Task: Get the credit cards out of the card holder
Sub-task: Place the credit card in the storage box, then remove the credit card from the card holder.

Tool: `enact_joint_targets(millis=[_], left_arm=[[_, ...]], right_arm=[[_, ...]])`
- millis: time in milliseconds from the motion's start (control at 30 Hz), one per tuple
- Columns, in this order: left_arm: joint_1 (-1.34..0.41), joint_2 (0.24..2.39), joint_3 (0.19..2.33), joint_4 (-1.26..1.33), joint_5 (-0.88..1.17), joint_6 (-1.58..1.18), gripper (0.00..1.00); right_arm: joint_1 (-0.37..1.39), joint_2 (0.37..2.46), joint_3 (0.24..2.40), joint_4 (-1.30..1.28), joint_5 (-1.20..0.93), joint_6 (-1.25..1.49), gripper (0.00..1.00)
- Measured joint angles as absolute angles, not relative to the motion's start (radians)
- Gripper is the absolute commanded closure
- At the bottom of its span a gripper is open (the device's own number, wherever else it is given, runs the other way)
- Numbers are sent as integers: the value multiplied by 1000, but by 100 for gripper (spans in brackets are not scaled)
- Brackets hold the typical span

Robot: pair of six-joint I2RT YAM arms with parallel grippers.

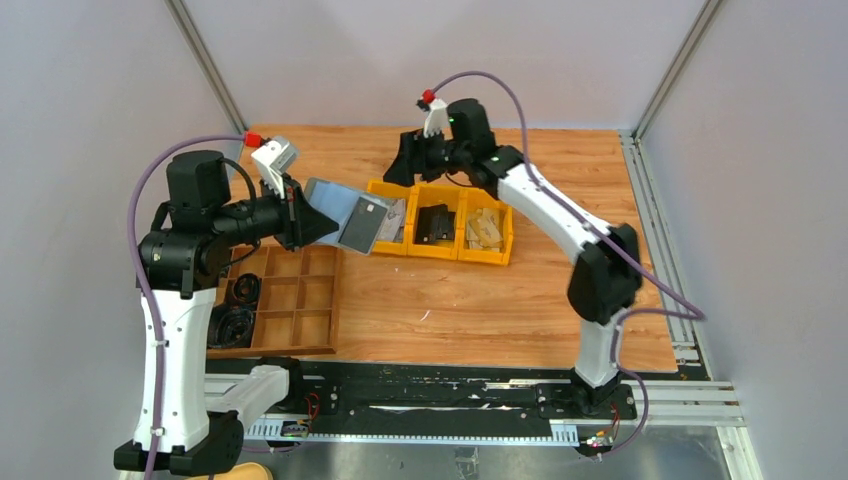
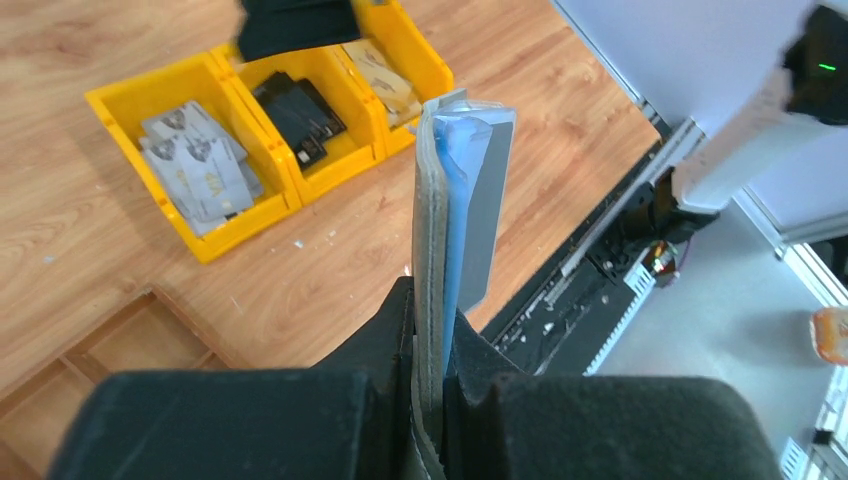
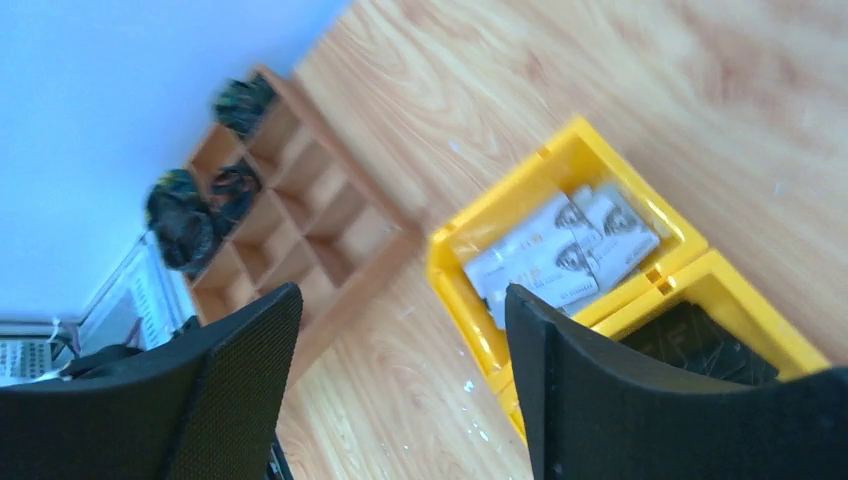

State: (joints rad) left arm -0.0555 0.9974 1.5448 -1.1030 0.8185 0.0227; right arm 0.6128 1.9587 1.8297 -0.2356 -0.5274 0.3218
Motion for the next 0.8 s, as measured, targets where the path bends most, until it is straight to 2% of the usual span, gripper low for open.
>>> enact_joint_targets(millis=[100, 200, 333, 433, 533, 800], left_arm=[[-56, 982, 1537, -1040, 793, -28, 100], [-56, 943, 1497, -926, 746, -108, 100], [-55, 895, 1430, -772, 709, -222, 100], [-56, 871, 1380, -648, 706, -322, 100], [-56, 866, 1338, -555, 710, -408, 100], [-56, 877, 1266, -436, 734, -557, 100]], right_arm=[[613, 1773, 1682, -88, -562, 384, 20], [611, 1551, 1435, 162, -637, 501, 19], [611, 1411, 1143, 496, -697, 698, 19], [622, 1406, 974, 732, -700, 858, 19], [658, 1427, 910, 865, -678, 964, 18], [784, 1457, 960, 1071, -594, 1034, 18]])
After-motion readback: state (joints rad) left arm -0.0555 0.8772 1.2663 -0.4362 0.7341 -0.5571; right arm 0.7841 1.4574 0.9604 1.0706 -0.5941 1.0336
